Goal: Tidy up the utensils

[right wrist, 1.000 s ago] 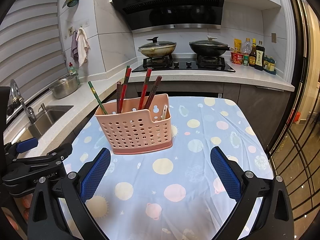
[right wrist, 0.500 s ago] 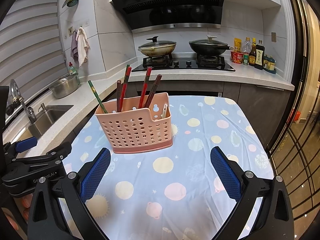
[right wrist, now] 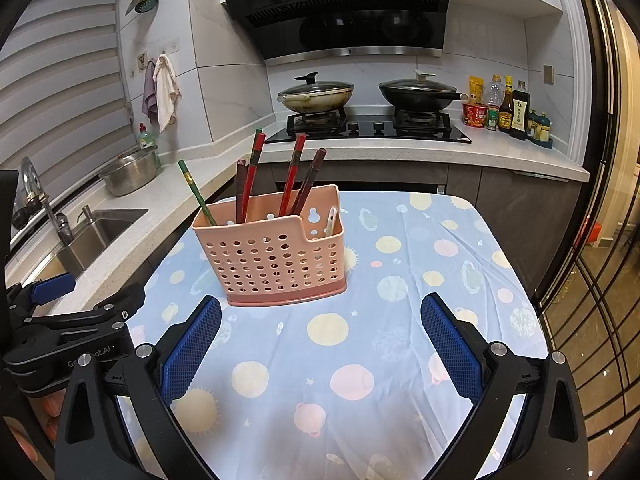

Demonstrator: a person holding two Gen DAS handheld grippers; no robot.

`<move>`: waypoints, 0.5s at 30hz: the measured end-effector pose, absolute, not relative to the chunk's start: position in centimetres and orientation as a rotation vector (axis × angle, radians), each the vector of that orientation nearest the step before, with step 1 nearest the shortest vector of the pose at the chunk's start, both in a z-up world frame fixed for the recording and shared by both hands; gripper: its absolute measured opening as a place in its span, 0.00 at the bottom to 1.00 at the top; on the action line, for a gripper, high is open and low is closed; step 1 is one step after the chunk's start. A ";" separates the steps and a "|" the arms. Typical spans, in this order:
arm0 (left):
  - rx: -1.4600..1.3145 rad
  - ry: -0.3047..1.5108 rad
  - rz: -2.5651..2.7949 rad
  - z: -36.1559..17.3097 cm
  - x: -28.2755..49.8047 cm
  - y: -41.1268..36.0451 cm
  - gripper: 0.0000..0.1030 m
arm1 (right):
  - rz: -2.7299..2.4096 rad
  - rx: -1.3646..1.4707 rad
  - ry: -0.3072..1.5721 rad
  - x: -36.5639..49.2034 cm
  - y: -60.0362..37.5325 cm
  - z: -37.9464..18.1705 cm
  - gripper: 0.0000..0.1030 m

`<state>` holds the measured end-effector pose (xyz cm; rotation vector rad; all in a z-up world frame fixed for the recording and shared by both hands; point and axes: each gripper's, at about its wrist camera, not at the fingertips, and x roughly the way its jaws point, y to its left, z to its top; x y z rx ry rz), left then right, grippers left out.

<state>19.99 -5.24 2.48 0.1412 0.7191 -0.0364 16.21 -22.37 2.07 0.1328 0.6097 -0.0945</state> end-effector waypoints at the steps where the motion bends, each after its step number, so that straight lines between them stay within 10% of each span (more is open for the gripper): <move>1: 0.143 0.719 -0.035 2.5 20.0 -5.3 0.93 | -0.095 0.132 0.610 16.2 -22.4 2.1 0.94; 15: 0.137 0.728 -0.038 2.3 19.9 -5.1 0.93 | -0.106 0.129 0.617 16.1 -22.2 1.9 0.94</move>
